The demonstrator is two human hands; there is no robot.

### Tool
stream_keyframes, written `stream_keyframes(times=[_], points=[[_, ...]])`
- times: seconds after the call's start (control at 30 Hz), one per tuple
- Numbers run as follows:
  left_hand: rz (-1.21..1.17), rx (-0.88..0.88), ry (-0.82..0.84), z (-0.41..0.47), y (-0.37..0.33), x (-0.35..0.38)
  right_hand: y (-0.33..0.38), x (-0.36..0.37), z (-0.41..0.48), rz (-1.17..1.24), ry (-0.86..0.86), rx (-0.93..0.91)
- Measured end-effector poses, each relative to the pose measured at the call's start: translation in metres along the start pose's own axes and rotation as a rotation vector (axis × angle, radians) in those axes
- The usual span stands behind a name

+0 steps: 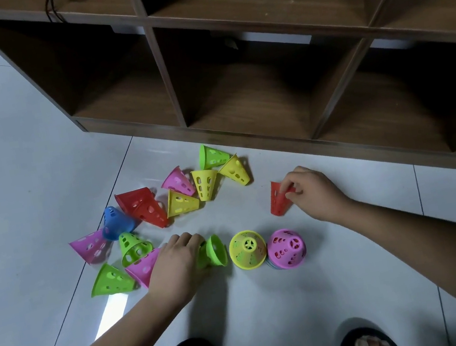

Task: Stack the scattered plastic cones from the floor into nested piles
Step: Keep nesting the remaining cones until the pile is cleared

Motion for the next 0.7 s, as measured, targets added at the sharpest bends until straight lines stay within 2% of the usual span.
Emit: stream_keyframes(times=[0.17,0.33,0.47,0.53,0.7], points=[[-0.094,-0.006,-0.111,-0.002,-0.004,-0.022,-0.038,0.003,-0.039,0.264,0.002,0.253],[-0.288,0.001,-0.091,-0.008,-0.012,-0.055,-0.062,0.003,-0.066,0.443,-0.022,0.437],[-0.403,-0.016,-0.121,-0.007,-0.028,-0.081,-0.076,0.003,-0.08,0.352,0.022,0.473],[-0.461,-0.042,-0.163,-0.007,-0.037,-0.093,-0.077,0.004,-0.084,0.381,0.036,0.485],[-0.599,-0.009,-0.193,-0.001,-0.057,-0.109,-0.076,0.006,-0.088,0.492,-0.086,0.529]])
Point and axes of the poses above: each hand's wrist, its own z-axis towards the middle knuckle, its own x-axis out of the palm, y = z × x, the point moved 2 cm from there along z, towards the middle knuckle, and after that the axes turned 7 degrees about -y, right-handed, at the moved point
